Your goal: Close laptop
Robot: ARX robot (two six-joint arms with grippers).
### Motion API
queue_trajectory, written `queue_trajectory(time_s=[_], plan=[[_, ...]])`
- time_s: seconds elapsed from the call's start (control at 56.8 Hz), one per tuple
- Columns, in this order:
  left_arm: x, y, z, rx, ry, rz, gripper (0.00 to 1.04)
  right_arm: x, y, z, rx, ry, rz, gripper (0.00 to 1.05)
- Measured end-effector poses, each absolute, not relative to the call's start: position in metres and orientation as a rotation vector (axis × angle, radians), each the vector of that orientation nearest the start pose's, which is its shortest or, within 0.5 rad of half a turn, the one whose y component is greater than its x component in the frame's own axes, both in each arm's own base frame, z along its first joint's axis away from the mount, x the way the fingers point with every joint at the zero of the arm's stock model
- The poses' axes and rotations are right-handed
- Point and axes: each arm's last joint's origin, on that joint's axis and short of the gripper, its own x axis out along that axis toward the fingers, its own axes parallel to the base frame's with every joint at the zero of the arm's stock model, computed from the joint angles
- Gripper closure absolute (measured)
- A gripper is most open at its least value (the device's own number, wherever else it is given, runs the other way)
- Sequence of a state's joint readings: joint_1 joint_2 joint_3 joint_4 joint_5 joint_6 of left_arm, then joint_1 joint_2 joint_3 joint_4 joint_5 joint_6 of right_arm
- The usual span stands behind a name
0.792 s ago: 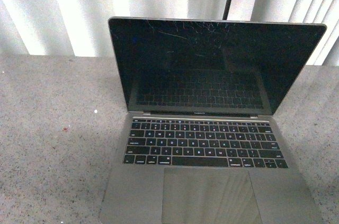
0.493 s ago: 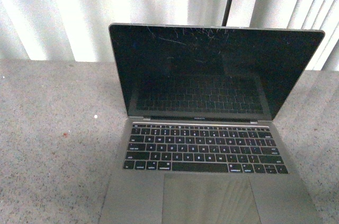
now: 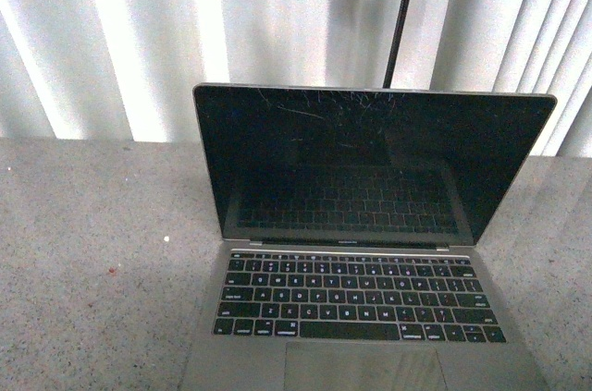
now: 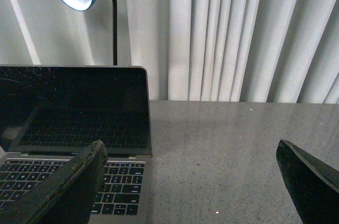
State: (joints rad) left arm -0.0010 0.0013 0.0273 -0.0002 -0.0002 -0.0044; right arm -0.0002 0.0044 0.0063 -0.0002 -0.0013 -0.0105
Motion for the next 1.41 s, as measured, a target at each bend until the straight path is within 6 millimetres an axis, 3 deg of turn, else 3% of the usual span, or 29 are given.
queue_trajectory(time_s=[0.035,0.088,0.158,0.246,0.299,0.37,0.528,0.651,0.722,0.986,1.162,1.268,1.408], plan=[[0.096,0.000,0.173,-0.004,-0.025,-0.001,0.07,0.098,0.000,0.164,0.002,0.028,-0.018,0.07],[0.100,0.000,0.171,-0.100,0.045,0.124,0.07,0.101,0.000,0.170,0.069,0.224,-0.149,0.07],[0.115,-0.001,0.185,-0.181,0.031,0.140,0.07,0.115,0.001,0.181,0.069,0.270,-0.153,0.07],[0.144,-0.007,0.223,-0.198,-0.069,-0.016,0.07,0.146,0.003,0.208,-0.013,0.234,-0.059,0.07],[0.173,-0.016,0.255,-0.159,-0.150,-0.113,0.07,0.174,0.003,0.226,-0.100,0.204,-0.007,0.07],[0.208,-0.032,0.276,-0.094,-0.174,-0.200,0.07,0.205,0.002,0.238,-0.206,0.190,0.027,0.07],[0.262,-0.067,0.275,0.014,-0.099,-0.285,0.07,0.250,0.007,0.238,-0.336,0.183,0.133,0.07],[0.291,-0.090,0.278,0.087,-0.086,-0.317,0.07,0.273,0.017,0.241,-0.440,0.161,0.261,0.08],[0.303,-0.100,0.275,0.133,-0.068,-0.326,0.07,0.286,0.021,0.246,-0.484,0.151,0.276,0.19],[0.345,-0.123,0.251,0.376,0.100,-0.294,0.53,0.320,0.030,0.256,-0.564,0.150,0.451,0.67],[0.358,-0.133,0.257,0.491,0.097,-0.284,0.83,0.328,0.041,0.253,-0.618,0.180,0.537,0.99],[0.363,-0.142,0.260,0.539,0.103,-0.313,1.02,0.334,0.044,0.250,-0.626,0.198,0.563,1.02],[0.366,-0.151,0.253,0.601,0.146,-0.361,1.01,0.341,0.046,0.247,-0.637,0.228,0.581,1.02]])
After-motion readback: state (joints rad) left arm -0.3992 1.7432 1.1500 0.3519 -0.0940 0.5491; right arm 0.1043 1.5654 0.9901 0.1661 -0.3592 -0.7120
